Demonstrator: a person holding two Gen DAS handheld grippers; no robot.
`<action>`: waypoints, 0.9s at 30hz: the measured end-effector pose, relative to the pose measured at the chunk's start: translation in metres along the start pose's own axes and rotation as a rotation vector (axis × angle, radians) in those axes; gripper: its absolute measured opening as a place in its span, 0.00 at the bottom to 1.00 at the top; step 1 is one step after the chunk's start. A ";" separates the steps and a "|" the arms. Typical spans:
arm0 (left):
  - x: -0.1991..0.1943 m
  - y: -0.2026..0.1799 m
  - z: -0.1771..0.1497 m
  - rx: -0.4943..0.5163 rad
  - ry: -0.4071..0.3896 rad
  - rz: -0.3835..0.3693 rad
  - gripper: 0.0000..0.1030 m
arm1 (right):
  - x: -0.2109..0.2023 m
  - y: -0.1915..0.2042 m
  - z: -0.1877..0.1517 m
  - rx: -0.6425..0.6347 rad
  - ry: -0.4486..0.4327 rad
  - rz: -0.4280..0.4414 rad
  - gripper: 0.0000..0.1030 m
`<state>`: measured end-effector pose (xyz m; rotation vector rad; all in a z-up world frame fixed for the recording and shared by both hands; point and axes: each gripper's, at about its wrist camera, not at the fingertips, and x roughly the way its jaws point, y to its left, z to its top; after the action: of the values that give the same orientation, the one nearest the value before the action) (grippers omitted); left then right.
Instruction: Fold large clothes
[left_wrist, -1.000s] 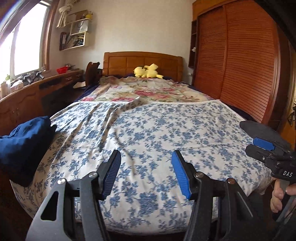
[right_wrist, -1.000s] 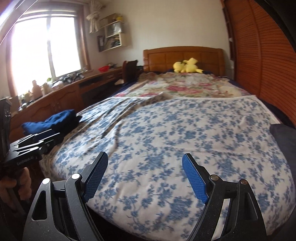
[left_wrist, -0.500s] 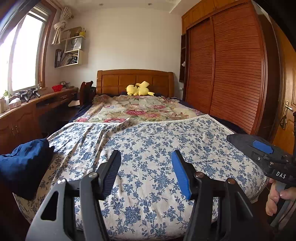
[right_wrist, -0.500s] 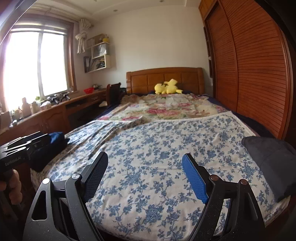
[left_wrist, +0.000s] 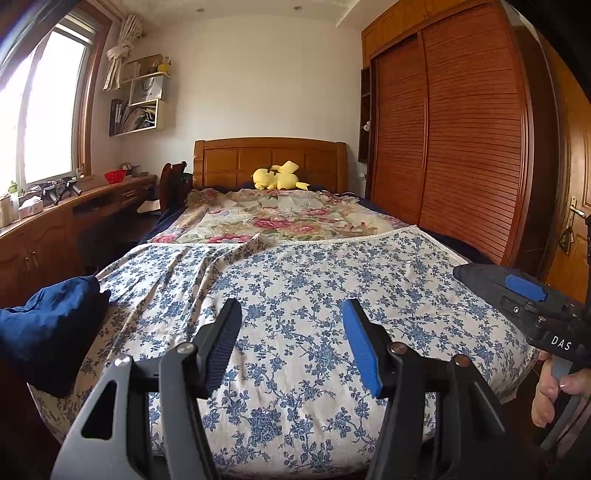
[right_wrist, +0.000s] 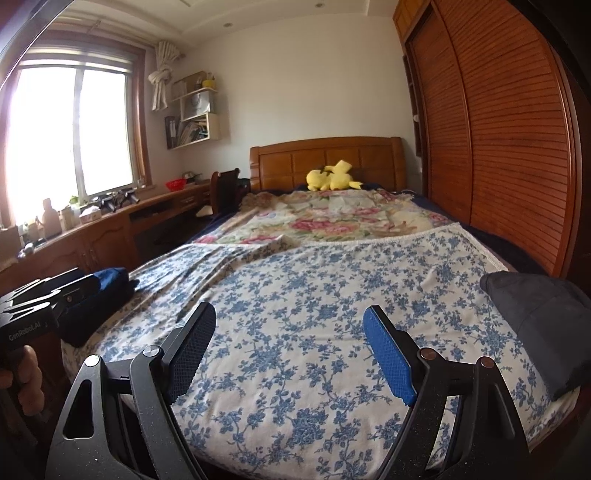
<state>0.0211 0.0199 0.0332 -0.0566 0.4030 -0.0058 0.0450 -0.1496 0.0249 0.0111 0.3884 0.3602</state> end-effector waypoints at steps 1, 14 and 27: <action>0.000 0.001 0.000 0.000 0.001 0.000 0.55 | 0.000 0.001 0.000 -0.001 0.000 -0.001 0.82; 0.005 0.001 -0.004 0.000 0.011 0.005 0.55 | 0.000 0.002 -0.002 -0.005 -0.002 -0.006 0.82; 0.004 0.001 -0.005 0.001 0.012 0.006 0.55 | 0.000 0.000 -0.003 -0.008 -0.003 -0.009 0.82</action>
<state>0.0230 0.0206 0.0268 -0.0550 0.4154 -0.0006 0.0438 -0.1494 0.0225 0.0025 0.3839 0.3531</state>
